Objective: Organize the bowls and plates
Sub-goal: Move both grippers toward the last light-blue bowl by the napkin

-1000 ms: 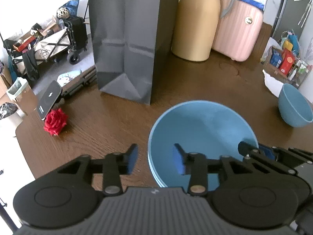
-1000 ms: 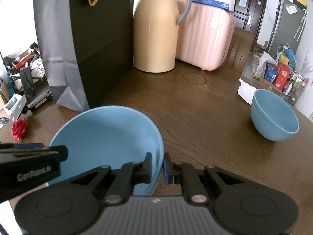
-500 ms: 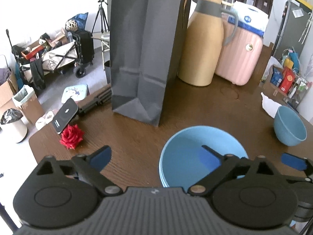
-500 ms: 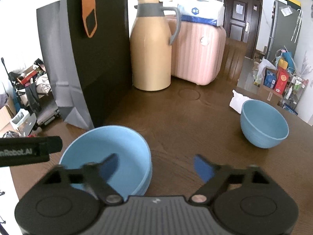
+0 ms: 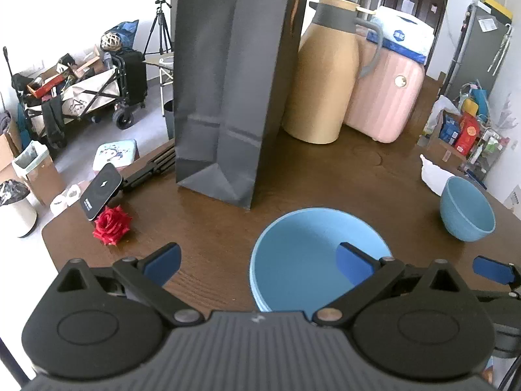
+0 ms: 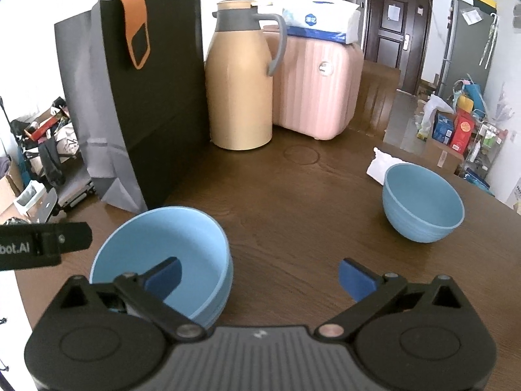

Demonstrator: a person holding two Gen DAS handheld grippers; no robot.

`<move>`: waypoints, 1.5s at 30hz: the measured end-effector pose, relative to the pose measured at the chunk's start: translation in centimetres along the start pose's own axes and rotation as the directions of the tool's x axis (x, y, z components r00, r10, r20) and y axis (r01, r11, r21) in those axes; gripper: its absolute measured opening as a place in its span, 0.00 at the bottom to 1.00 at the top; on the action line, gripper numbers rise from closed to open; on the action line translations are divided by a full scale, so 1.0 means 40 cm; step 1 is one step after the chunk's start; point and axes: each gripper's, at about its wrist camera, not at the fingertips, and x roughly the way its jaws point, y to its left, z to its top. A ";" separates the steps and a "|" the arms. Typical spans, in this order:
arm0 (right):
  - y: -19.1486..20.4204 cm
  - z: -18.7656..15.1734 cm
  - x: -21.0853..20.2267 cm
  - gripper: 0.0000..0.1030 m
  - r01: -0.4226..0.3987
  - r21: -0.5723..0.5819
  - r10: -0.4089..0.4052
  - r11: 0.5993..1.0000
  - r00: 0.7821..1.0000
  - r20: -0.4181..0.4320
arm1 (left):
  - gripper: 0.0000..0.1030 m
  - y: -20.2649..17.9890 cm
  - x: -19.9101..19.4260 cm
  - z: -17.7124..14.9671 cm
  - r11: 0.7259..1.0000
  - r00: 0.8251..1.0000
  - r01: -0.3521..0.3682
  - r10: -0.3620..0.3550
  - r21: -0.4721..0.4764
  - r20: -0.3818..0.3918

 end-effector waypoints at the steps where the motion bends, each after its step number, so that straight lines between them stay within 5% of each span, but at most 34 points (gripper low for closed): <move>1: -0.006 0.002 -0.003 1.00 0.004 0.004 -0.004 1.000 1.000 -0.002 | 1.00 -0.004 -0.003 0.000 1.000 1.000 0.002 -0.002 0.003 0.002; 17: -0.178 0.029 -0.079 1.00 0.064 0.118 -0.067 0.991 0.997 0.022 | 1.00 -0.132 -0.047 0.031 0.995 0.996 0.084 -0.085 0.048 0.020; 45: -0.502 0.109 -0.037 1.00 0.160 0.226 -0.159 0.961 0.987 -0.023 | 1.00 -0.445 0.025 0.119 0.974 0.984 0.177 -0.174 0.139 -0.033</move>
